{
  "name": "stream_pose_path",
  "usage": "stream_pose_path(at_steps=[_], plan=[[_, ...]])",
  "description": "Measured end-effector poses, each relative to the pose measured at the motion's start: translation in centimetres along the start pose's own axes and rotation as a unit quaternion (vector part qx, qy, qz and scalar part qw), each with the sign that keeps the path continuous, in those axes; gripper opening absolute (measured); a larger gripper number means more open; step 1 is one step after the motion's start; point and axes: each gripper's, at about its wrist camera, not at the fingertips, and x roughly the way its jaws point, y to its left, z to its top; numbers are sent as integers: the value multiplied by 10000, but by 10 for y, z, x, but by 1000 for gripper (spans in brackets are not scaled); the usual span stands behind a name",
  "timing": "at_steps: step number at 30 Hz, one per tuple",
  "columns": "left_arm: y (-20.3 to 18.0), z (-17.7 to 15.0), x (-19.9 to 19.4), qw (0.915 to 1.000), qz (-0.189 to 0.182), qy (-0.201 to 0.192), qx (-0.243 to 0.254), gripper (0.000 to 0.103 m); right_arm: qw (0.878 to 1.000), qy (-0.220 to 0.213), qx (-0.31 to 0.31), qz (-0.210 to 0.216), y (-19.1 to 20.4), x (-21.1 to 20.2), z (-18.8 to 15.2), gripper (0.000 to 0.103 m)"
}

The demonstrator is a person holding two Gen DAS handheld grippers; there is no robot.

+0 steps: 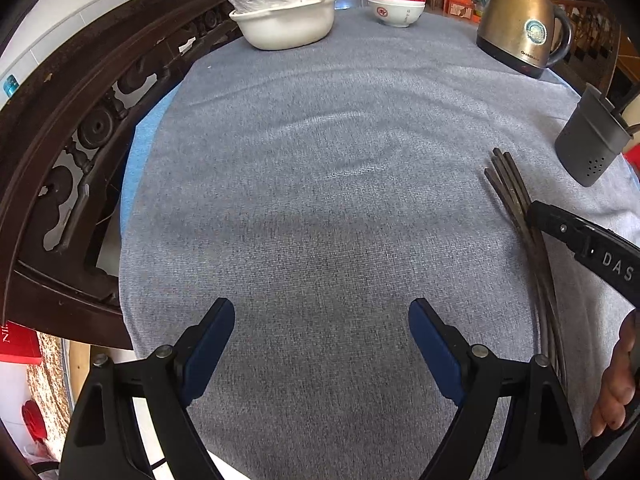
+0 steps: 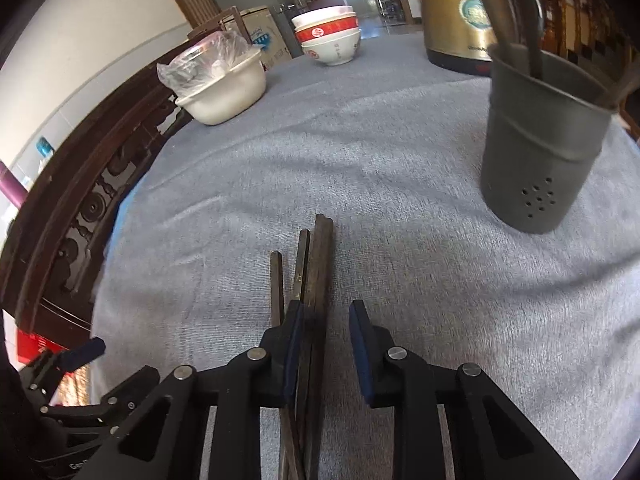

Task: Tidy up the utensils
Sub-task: 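Lower both tools to the dark sticks and close the right tool on one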

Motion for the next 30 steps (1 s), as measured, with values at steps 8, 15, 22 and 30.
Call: stream_pose_path(at_steps=[8,15,22,30], plan=[[0,3,8,10000,-3,71,-1,89,9998,17,205,-30,-10,8,12,26],[2,8,10,10000,-10,75,-20,89,9991,-38,338,-237,-30,2,18,26],[-2,10,12,10000,-9,85,27,89,9980,-78,458,-437,-40,2,26,26],[-8,8,9,9999,-5,99,49,89,9974,47,373,-607,-38,13,37,25]])
